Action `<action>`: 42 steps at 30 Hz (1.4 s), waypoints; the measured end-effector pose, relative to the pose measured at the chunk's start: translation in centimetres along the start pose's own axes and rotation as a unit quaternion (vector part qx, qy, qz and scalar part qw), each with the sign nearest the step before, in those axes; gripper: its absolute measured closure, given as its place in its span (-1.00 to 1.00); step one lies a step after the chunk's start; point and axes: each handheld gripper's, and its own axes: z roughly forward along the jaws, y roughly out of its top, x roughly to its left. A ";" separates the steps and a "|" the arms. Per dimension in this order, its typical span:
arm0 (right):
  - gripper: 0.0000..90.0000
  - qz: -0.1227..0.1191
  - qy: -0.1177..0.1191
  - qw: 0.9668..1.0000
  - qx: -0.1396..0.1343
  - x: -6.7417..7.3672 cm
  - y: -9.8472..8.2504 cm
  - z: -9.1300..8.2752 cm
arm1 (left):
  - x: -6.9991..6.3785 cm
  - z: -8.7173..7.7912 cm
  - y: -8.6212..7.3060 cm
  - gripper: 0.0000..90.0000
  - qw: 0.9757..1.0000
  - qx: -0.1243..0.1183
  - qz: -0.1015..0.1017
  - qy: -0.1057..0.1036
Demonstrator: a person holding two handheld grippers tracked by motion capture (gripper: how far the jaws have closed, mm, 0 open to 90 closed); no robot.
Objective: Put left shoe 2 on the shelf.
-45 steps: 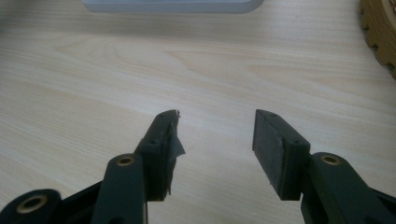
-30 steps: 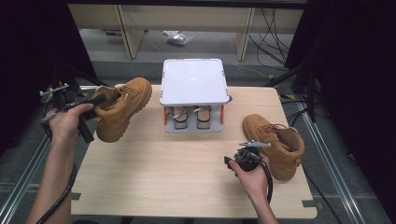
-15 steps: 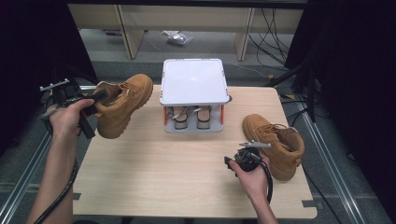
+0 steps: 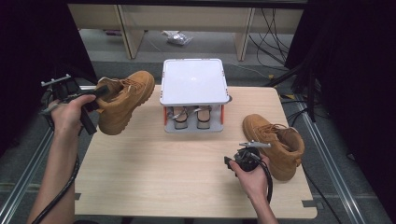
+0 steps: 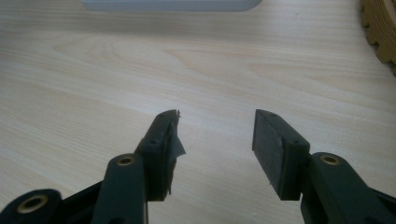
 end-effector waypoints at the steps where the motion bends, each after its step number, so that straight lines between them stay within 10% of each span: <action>1: 0.14 0.010 0.001 1.000 0.003 0.1 0.0 0.0 | 0.0 0.0 0.0 0.78 1.000 0.000 0.000 0.000; 22: 0.15 -0.020 -0.011 1.000 -0.004 -0.4 -0.1 0.2 | -0.9 0.5 1.2 0.78 1.000 -0.009 -0.002 -0.008; 42: 0.15 0.007 0.000 1.000 0.000 0.0 -0.2 0.2 | -2.5 1.2 2.5 0.78 1.000 -0.016 0.000 -0.019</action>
